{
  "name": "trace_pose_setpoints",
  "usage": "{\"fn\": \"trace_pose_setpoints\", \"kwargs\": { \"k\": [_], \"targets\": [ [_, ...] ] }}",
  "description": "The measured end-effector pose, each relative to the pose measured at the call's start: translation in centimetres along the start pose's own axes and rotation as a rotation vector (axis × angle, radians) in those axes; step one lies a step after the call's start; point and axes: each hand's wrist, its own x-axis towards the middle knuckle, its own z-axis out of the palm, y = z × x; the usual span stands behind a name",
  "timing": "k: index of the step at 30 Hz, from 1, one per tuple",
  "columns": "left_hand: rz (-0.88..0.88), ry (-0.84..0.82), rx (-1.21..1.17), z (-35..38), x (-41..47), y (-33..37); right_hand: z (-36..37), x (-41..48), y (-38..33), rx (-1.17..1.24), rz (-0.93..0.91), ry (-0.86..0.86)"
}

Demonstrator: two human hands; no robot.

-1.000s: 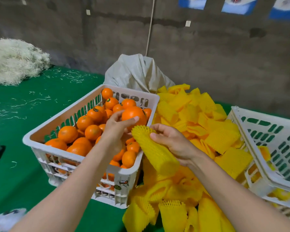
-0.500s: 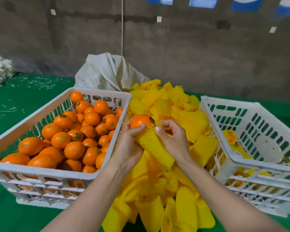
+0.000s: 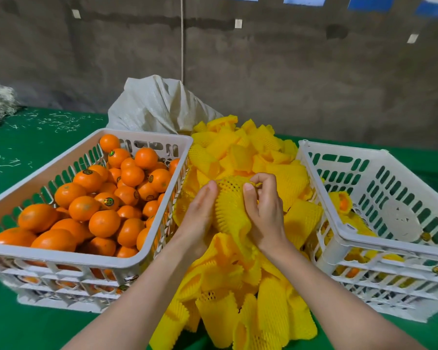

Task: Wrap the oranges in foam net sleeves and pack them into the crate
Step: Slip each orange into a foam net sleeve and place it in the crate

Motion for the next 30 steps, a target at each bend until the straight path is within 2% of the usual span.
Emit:
{"fn": "trace_pose_setpoints", "kwargs": {
  "k": [6, 11, 15, 17, 21, 24, 25, 28, 30],
  "targets": [
    [-0.133, 0.002, -0.346, 0.1, 0.3, 0.0, -0.6, -0.4, 0.5, 0.081, 0.1, -0.199],
    [-0.169, -0.074, -0.474, 0.1, 0.3, -0.6, -0.2, 0.8, 0.5, 0.144, 0.161, -0.174],
    [-0.186, -0.046, -0.387, -0.3, 0.2, -0.4, -0.2, 1.6, 1.1, 0.244, 0.273, -0.17],
    [-0.208, -0.057, -0.376, -0.3, 0.1, -0.4, 0.2, 1.5, 1.1, 0.336, 0.393, -0.207],
    [-0.229, 0.06, -0.291, -0.3, 0.2, -0.1, -0.1, 1.3, 1.3, 0.439, 0.619, -0.333],
    [-0.209, 0.132, -0.122, -0.6, 0.3, 0.0, -0.8, 2.1, 1.5, 0.415, 0.819, -0.468],
    [-0.198, 0.147, -0.062, -0.4, 0.3, 0.1, -0.6, 2.3, 1.5, 0.382, 0.818, -0.479],
    [-0.162, 0.175, 0.043, 0.4, 0.2, 0.2, 1.0, 2.1, 1.6, 0.227, 0.66, -0.461],
    [-0.137, 0.21, 0.107, 0.6, 0.1, 0.3, 1.5, 1.7, 1.7, 0.157, 0.648, -0.467]
  ]
}}
